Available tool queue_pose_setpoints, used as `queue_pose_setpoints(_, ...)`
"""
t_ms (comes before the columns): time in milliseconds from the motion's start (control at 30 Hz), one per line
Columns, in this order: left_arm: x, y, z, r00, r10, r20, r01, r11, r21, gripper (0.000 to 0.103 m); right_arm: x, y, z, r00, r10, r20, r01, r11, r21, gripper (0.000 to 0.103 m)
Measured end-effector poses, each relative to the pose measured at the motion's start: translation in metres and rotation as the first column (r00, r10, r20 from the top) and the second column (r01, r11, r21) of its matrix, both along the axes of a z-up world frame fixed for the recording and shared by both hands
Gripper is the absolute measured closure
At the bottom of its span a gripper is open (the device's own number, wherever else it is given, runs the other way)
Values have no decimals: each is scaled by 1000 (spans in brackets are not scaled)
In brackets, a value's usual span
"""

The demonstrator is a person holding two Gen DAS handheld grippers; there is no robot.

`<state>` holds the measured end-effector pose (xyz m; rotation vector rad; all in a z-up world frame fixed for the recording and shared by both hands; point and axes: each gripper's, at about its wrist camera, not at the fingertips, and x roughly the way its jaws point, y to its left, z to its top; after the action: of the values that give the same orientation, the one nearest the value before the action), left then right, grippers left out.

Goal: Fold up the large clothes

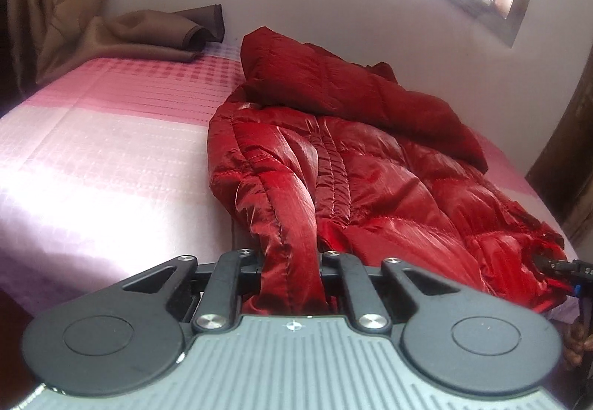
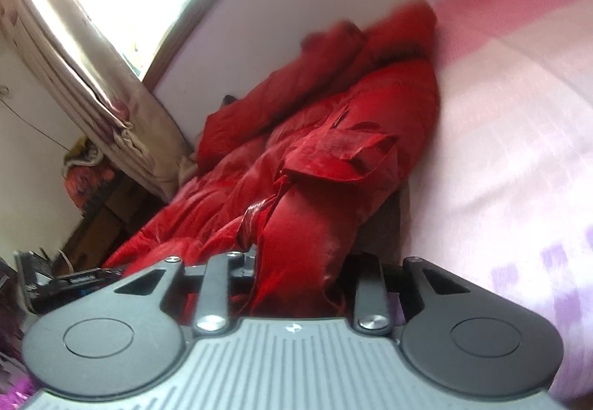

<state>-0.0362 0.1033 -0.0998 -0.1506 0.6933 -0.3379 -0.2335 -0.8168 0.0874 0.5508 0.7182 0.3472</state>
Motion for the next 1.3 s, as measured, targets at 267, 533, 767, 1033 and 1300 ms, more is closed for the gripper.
queue_pose_setpoints(267,-27,14,13,1000,28,7,-28,999,-43,90,-26,-8,9,1000,5,12,-7,987,162,75)
queue_pose_setpoints(533,-30,19,60,990,92,109,-76,987,-145,90,-37,-15,47,994,20,109,-51,955,294,75)
queue_pose_setpoints(767,13,6,111,971,166,175,-124,966,-226,90,-4,-26,82,983,-16,181,-47,940,337,75)
queue_pose_setpoints(1033,110,-26,138,958,230,173,-193,959,-208,88,79,-51,100,984,-148,101,100,922,373,75)
queue_pose_setpoints(1300,202,-67,122,954,266,142,-249,961,-124,76,172,-72,78,966,-252,-65,258,894,366,72)
